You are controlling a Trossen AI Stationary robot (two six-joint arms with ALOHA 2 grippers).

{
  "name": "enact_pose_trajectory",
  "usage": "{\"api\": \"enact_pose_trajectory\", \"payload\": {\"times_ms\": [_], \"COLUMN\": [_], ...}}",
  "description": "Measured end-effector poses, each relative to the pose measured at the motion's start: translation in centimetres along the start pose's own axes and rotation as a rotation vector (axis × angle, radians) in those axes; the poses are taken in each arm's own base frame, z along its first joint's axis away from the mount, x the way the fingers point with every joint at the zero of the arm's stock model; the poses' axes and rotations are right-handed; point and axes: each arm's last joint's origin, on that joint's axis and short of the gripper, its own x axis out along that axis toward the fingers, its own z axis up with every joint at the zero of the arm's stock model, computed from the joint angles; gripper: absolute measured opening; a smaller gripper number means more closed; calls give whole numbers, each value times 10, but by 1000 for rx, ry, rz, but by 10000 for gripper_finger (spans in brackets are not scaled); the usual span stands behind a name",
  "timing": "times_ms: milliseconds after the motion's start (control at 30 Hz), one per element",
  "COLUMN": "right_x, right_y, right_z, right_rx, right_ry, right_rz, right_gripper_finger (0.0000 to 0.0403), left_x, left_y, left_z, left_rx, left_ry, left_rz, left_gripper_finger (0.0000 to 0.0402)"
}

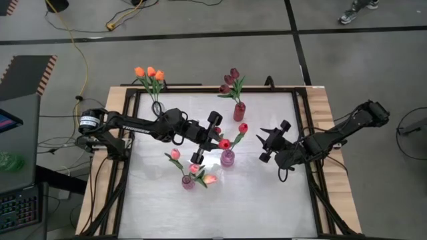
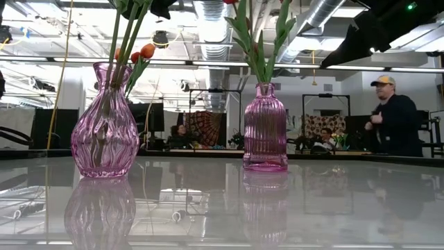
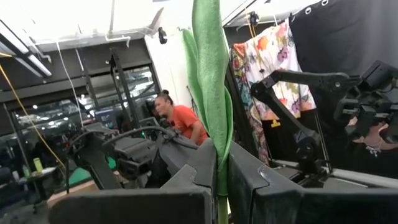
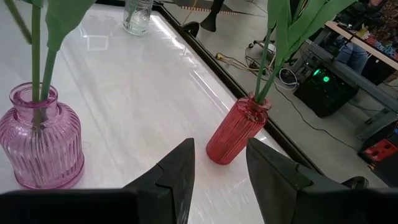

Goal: Sort flowers into vase by color
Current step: Put the red flower into the top purple vase

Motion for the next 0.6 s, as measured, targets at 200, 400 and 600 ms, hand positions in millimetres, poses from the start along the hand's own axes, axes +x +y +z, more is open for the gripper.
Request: {"api": "enact_pose_trajectory", "payload": {"times_ms": [200,400,600], "right_x": [0,0,0], "right_y": [0,0,0], "right_z": [0,0,0], "right_rx": [0,-1,-2], "right_ry": [0,0,5], "right_rz": [0,1,13], "right_gripper_finger": [170,170,169], "left_x": [0,-1,-6], "left_y": [0,2,9], "left_z": [0,1,4], "left_rx": [0,8,10], "left_ry": [-2,-11,-18], "left_rz": [-11,-25,-12], "left_gripper_finger": [4,4,4]}}
